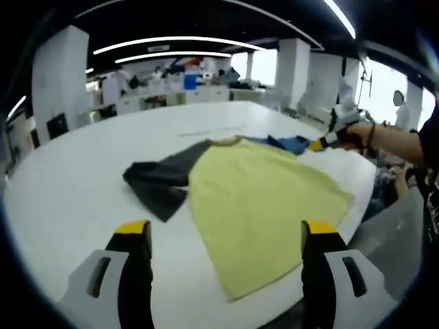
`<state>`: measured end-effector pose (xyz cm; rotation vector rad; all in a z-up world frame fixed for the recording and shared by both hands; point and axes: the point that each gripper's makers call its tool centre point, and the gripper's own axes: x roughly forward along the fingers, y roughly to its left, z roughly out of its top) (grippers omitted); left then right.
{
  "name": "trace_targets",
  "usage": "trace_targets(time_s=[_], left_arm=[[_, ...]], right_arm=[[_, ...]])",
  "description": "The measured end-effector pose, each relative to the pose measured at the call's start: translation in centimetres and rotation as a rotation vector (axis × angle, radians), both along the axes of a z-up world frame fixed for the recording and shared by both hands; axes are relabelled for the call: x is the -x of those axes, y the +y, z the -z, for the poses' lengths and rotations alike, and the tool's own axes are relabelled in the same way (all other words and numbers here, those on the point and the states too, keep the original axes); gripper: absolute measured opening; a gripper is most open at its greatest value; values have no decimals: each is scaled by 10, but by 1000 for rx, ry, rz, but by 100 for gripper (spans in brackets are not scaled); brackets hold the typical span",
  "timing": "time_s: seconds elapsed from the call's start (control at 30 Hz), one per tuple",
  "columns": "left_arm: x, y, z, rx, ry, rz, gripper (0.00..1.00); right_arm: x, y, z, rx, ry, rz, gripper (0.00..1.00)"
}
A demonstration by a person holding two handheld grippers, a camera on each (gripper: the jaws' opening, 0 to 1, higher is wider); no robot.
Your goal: Fold the garment on the visible template until the final outline fits inside the template.
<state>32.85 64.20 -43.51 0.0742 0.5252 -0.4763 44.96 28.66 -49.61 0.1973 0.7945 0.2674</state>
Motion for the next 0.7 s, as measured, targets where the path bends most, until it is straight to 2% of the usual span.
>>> trace_targets(time_s=[0.1, 0.37, 0.57, 0.67, 0.7], left_arm=[[-1, 0, 1, -11, -2, 5, 86], [-4, 7, 2, -18, -8, -13, 83], [-4, 10, 6, -25, -3, -19, 79], [-4, 11, 8, -29, 2, -20, 78], [-4, 11, 8, -25, 1, -24, 78]], right_arm=[[-6, 8, 6, -14, 14, 1, 30], [-20, 11, 24, 23, 42, 15, 24], [-29, 15, 30, 68, 44, 5, 21], [-32, 12, 36, 131, 53, 5, 19], [-34, 11, 34, 143, 35, 5, 16]])
